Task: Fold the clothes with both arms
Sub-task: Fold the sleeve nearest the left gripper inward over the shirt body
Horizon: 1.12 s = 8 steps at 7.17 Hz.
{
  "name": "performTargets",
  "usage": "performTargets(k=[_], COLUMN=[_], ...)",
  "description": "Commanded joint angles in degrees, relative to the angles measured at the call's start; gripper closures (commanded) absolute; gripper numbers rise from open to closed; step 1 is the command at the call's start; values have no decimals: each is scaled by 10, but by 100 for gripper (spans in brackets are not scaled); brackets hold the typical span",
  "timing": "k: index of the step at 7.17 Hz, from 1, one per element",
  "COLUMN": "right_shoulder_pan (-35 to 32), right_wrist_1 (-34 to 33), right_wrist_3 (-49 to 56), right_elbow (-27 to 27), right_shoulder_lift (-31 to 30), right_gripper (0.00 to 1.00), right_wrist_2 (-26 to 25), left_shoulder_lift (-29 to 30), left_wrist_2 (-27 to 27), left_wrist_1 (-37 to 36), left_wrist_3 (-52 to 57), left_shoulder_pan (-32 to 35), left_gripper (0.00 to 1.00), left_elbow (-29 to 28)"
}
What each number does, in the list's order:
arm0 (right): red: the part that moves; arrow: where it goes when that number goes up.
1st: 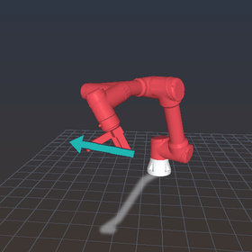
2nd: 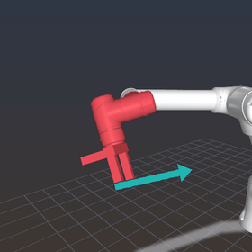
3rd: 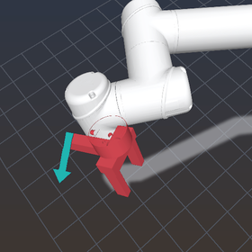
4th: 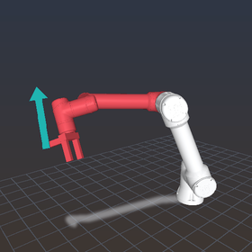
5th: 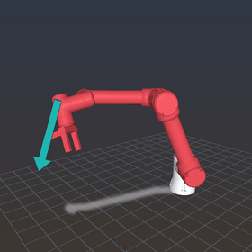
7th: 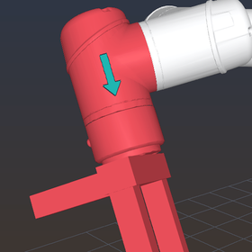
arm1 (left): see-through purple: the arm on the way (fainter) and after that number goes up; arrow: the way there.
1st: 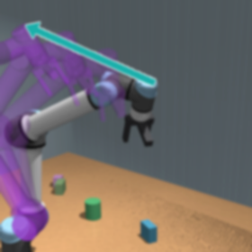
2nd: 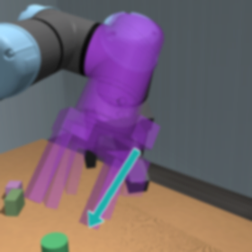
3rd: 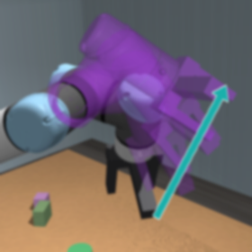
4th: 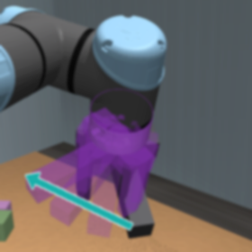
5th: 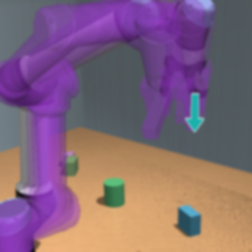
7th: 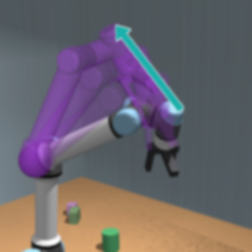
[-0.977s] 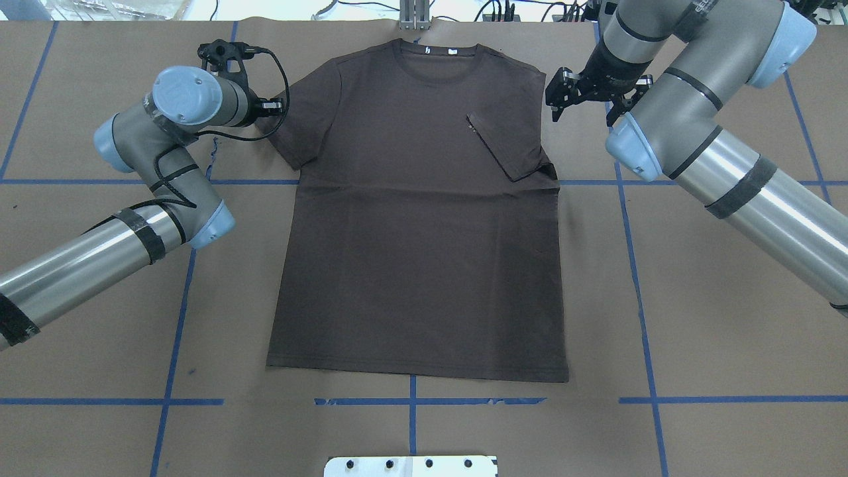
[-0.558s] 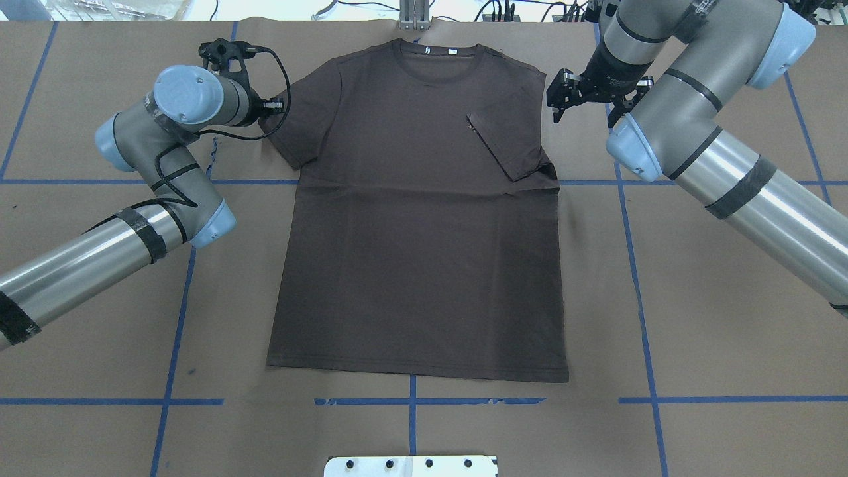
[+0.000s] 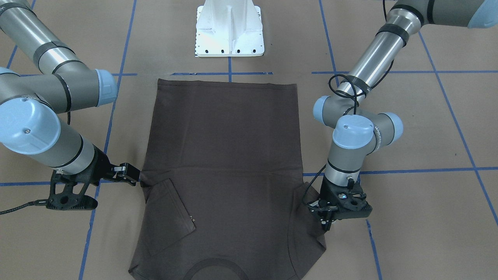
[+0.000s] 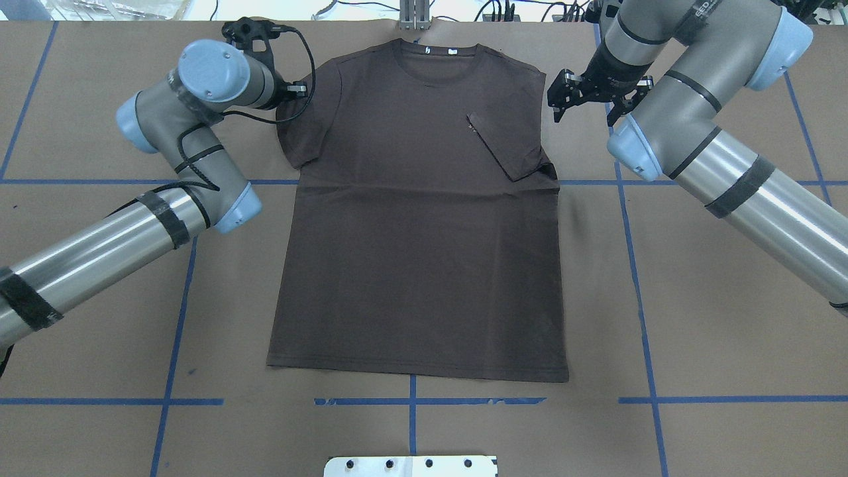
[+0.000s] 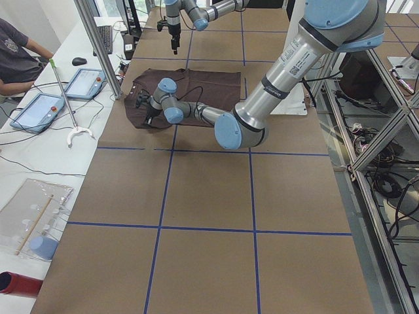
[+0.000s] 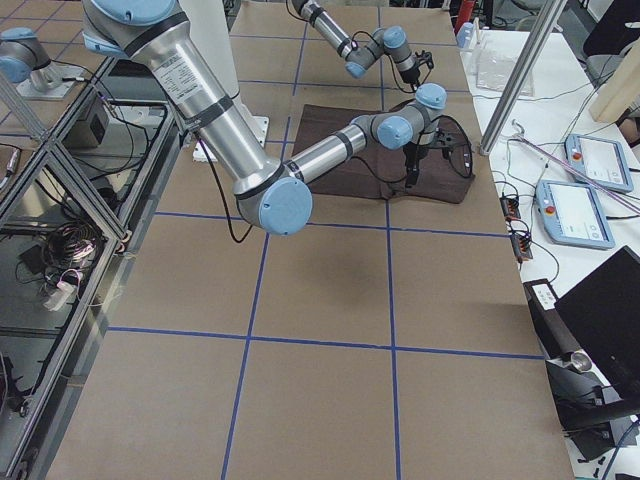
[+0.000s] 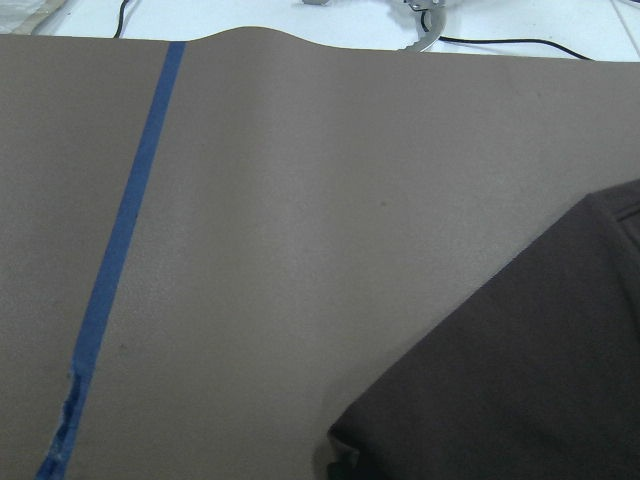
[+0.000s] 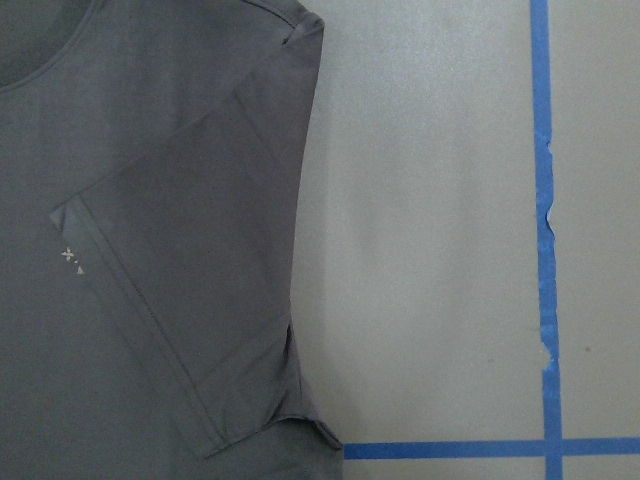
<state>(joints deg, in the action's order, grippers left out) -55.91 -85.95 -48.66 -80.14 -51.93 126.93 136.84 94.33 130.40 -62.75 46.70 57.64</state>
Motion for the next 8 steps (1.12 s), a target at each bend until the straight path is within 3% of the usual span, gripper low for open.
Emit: performTargets(k=[1, 4, 8], right_shoulder_pan=[-1, -3, -4], right_wrist_1=[3, 5, 5], right_wrist_3=[1, 1, 1], right_elbow=[1, 1, 2], right_shoulder_lift=[1, -3, -3], right_gripper=[0, 0, 0], right_wrist_2=[2, 1, 1], left_shoulder_lift=[76, 115, 121], left_wrist_2=[2, -5, -4], left_wrist_1=[-66, -58, -49], left_wrist_3=[-70, -134, -135], left_shoulder_pan=[-16, -67, -76], left_gripper=[100, 100, 100], left_elbow=[4, -53, -56])
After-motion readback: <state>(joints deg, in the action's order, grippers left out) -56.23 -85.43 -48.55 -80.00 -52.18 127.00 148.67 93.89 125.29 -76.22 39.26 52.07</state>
